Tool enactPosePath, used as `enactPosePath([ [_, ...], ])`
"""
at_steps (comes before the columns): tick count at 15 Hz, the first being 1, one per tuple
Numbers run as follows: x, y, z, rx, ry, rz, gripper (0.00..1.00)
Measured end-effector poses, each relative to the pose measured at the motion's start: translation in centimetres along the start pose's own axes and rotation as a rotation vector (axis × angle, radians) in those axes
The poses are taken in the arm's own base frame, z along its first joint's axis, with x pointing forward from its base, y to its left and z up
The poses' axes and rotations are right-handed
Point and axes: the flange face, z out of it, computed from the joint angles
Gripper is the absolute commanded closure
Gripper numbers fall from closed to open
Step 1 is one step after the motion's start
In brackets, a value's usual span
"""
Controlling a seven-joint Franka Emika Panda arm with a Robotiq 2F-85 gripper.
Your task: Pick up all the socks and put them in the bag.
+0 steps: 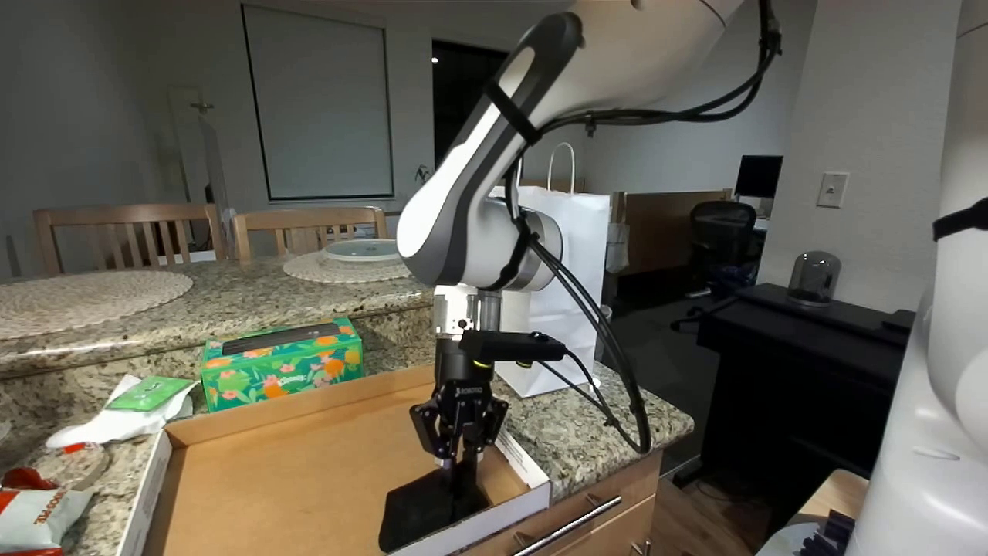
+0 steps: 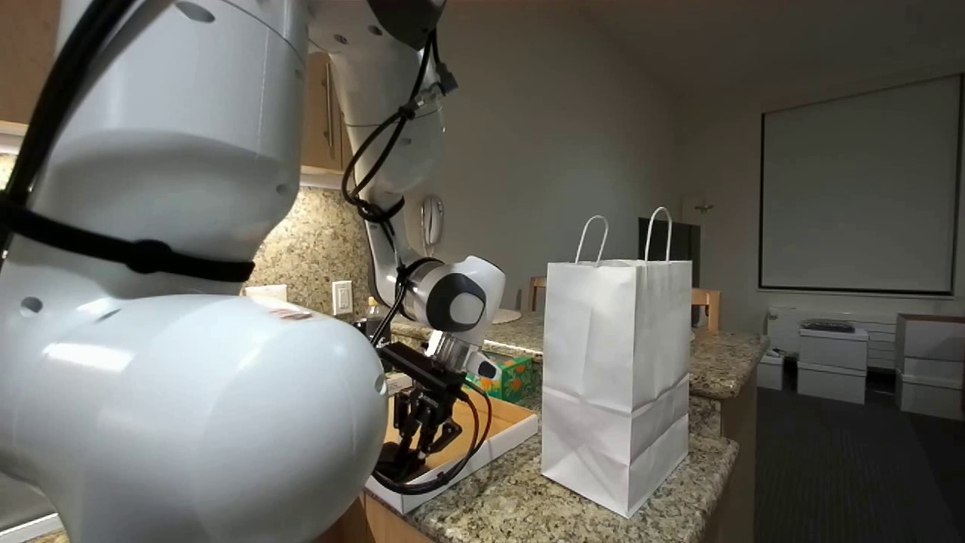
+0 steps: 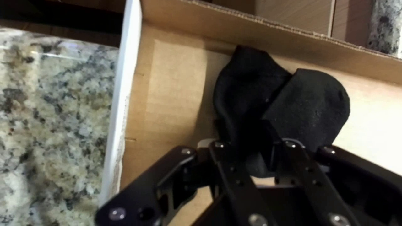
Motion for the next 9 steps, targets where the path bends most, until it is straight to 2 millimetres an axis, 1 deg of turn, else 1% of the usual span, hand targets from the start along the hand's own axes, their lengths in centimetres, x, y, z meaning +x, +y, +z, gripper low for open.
enactPosePath([
  [3, 0.2, 0.7, -0.2, 0.021, 0.003, 0.031, 0.95],
  [4, 0.2, 0.8, -0.2, 0.029, 0.001, 0.04, 0.92],
  [6, 0.3, 0.9, -0.3, 0.045, -0.005, 0.048, 0.9],
  [7, 0.4, 0.7, -0.5, 0.054, -0.007, 0.044, 0.89],
  [8, 0.7, 0.4, -0.9, 0.059, -0.007, 0.031, 0.9],
  [9, 1.0, 0.0, -1.5, 0.064, -0.004, 0.015, 0.89],
])
